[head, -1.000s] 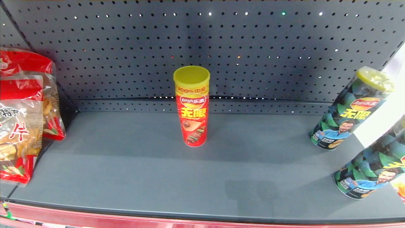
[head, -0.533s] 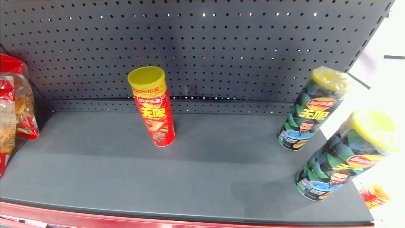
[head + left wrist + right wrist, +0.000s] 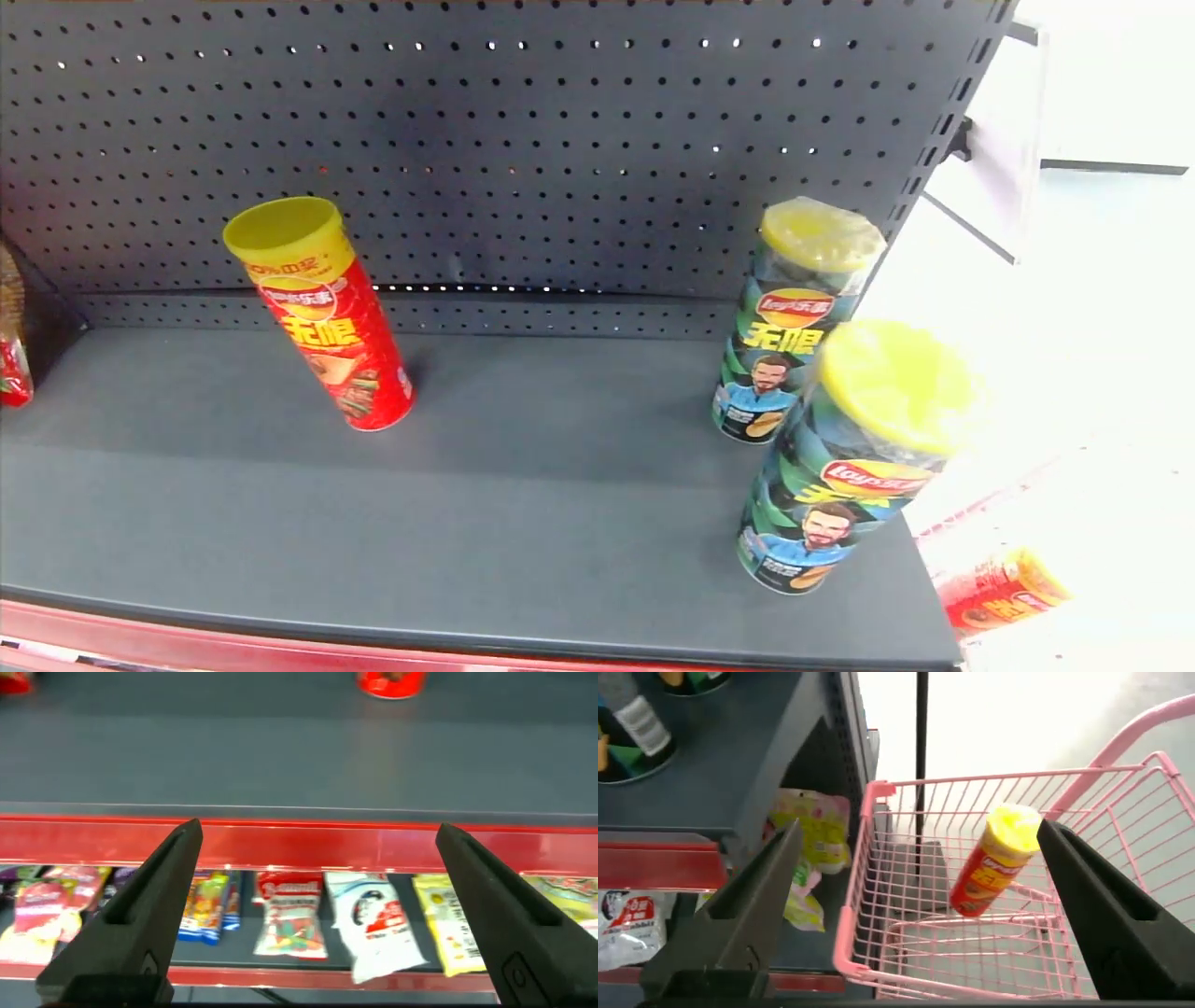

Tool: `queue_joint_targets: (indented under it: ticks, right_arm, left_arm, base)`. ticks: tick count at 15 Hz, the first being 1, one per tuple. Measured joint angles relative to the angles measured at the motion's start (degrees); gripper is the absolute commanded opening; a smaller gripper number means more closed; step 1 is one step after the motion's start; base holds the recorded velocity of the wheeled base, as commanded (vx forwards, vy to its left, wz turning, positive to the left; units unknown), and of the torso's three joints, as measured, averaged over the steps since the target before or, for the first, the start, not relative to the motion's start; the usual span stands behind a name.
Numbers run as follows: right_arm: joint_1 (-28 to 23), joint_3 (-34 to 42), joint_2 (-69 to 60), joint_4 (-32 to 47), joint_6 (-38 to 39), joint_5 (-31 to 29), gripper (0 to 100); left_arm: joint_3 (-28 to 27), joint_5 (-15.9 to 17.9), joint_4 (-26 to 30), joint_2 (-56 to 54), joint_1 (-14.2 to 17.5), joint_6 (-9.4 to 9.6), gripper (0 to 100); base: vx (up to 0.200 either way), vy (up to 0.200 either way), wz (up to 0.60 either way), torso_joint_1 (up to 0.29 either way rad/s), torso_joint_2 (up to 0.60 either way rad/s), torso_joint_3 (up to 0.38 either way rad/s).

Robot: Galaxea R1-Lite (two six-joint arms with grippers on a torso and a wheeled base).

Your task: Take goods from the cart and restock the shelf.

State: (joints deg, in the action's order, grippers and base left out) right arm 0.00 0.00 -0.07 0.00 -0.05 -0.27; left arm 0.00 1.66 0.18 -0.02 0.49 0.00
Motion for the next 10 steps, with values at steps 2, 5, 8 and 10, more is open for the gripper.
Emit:
queue_joint_targets:
  ticks: [2, 5, 8, 10]
  right_arm:
    - [0.0, 0.0, 0.0, 0.0, 0.0, 0.0, 100]
    - [0.0, 0.0, 0.0, 0.0, 0.0, 0.0, 100]
    - [-0.1, 0.0, 0.0, 0.0, 0.0, 0.0, 100]
    - [0.0, 0.0, 0.0, 0.0, 0.0, 0.0, 100]
  left_arm:
    - [0.0, 0.0, 0.0, 0.0, 0.0, -0.05, 100]
    - [0.0, 0.0, 0.0, 0.0, 0.0, -0.05, 100]
    - [0.0, 0.0, 0.0, 0.0, 0.0, -0.07, 100]
    - [0.0, 0.0, 0.0, 0.0, 0.0, -0.02, 100]
  base:
    - [0.000, 0.000, 0.00, 0.000, 0.00, 0.000]
    - [0.000, 0.000, 0.00, 0.000, 0.00, 0.000]
    - [0.000, 0.000, 0.00, 0.000, 0.00, 0.000]
    - [0.000, 0.000, 0.00, 0.000, 0.00, 0.000]
